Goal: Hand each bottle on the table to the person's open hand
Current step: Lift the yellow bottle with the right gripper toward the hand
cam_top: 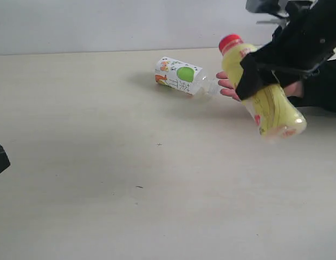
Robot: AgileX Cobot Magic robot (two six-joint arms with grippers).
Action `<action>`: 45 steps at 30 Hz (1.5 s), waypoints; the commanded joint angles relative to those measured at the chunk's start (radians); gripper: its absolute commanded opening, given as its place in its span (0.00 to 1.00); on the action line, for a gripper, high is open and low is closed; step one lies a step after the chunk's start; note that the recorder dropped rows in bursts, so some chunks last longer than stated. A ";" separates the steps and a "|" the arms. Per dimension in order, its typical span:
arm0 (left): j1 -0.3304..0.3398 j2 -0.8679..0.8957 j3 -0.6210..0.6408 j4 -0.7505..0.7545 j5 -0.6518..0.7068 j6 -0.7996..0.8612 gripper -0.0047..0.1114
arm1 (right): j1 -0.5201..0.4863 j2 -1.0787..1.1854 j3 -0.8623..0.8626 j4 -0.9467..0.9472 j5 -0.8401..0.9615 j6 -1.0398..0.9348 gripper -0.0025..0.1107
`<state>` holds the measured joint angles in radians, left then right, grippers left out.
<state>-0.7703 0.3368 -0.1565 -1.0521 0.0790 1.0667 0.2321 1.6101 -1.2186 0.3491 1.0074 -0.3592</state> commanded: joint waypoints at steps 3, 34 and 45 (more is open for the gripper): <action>0.003 -0.003 0.002 -0.005 -0.003 -0.001 0.04 | 0.000 0.001 -0.123 -0.067 -0.147 0.062 0.02; 0.003 -0.003 0.002 -0.005 -0.003 -0.001 0.04 | 0.000 0.290 -0.256 -0.349 -0.226 0.308 0.58; 0.003 -0.003 0.002 -0.005 -0.003 -0.001 0.04 | 0.000 0.279 -0.256 -0.349 -0.227 0.308 0.68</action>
<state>-0.7703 0.3368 -0.1565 -1.0521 0.0772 1.0667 0.2321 1.9020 -1.4664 0.0000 0.7914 -0.0559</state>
